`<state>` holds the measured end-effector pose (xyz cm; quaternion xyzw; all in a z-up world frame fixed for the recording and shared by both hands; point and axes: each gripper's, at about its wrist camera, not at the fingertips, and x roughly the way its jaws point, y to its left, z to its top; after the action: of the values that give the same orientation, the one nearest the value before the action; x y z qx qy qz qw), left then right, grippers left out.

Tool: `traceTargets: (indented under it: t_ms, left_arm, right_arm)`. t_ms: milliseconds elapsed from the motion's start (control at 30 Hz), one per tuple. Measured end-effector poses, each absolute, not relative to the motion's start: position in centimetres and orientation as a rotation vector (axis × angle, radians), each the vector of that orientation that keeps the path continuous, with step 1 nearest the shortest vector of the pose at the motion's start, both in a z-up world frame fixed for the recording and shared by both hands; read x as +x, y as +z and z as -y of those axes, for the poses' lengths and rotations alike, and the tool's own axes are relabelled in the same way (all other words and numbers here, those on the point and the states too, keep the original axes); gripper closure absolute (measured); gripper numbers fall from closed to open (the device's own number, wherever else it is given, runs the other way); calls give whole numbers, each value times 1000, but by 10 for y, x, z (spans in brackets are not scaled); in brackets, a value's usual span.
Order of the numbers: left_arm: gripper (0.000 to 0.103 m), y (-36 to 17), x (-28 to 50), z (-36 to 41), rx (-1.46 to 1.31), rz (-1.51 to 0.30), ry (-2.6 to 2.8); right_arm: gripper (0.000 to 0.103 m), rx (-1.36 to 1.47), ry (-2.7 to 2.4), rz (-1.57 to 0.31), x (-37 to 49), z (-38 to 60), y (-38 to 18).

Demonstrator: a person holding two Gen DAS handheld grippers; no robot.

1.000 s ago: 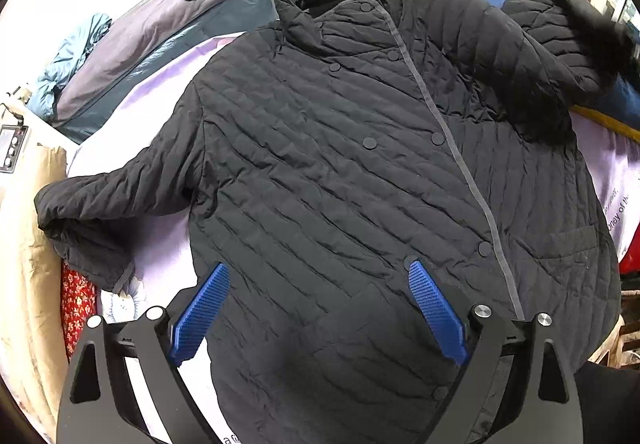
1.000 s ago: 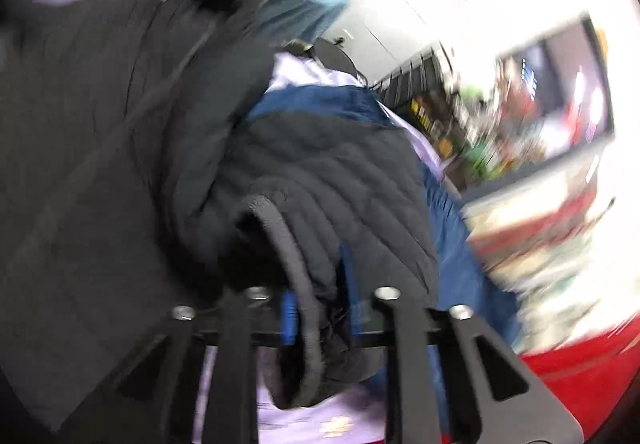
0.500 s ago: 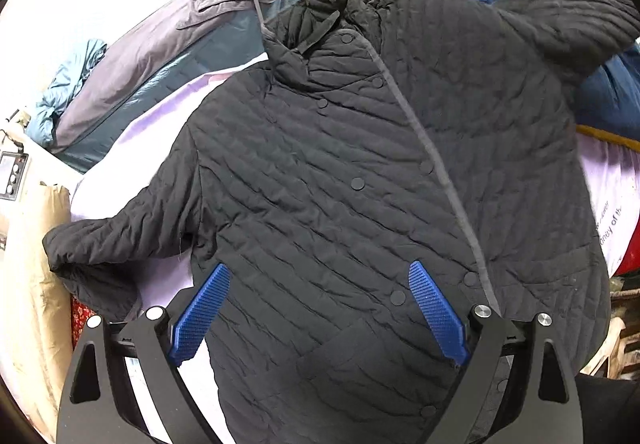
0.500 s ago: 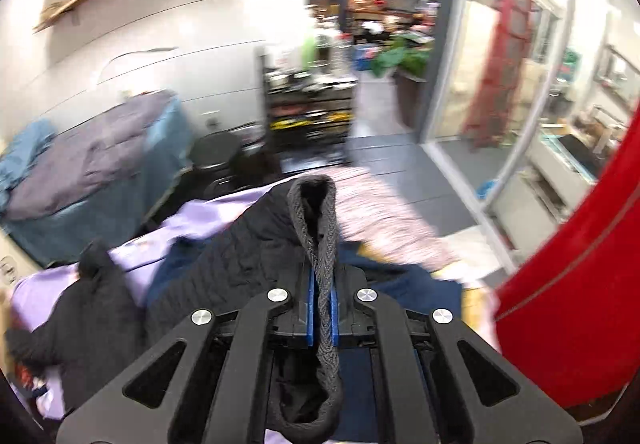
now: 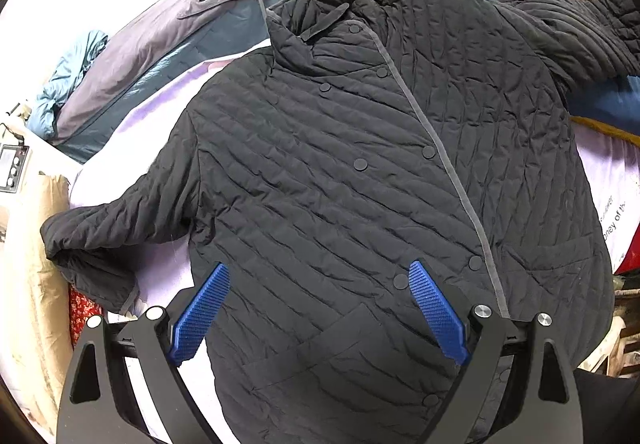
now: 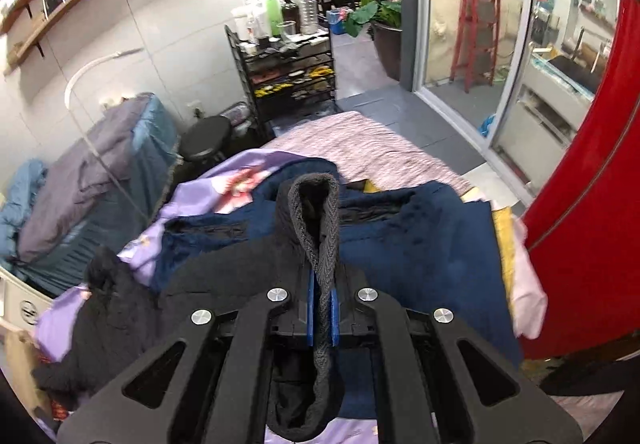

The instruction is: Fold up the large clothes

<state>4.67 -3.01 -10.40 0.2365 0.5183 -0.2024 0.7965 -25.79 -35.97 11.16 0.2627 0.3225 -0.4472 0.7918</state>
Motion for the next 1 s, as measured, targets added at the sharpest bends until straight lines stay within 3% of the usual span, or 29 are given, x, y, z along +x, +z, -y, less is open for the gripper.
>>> traceTargets:
  t_ms: [300,500,833,1000]
  left_arm:
    - [14,-104,49,31,482,-1122,-441]
    - [14,-100,49,22,477,-1101,-421]
    - [14,-109,55,-27,412,-1146,-323]
    - [14,-120,54,-51,413,-1173,-271]
  right_arm:
    - [97,559,-611,-616,-172,275,153]
    - [97,474,-349,-661,-79,196,151]
    - [97,327,-131,-824,48,66,77]
    - [96,196,-109,-943,90,8,10]
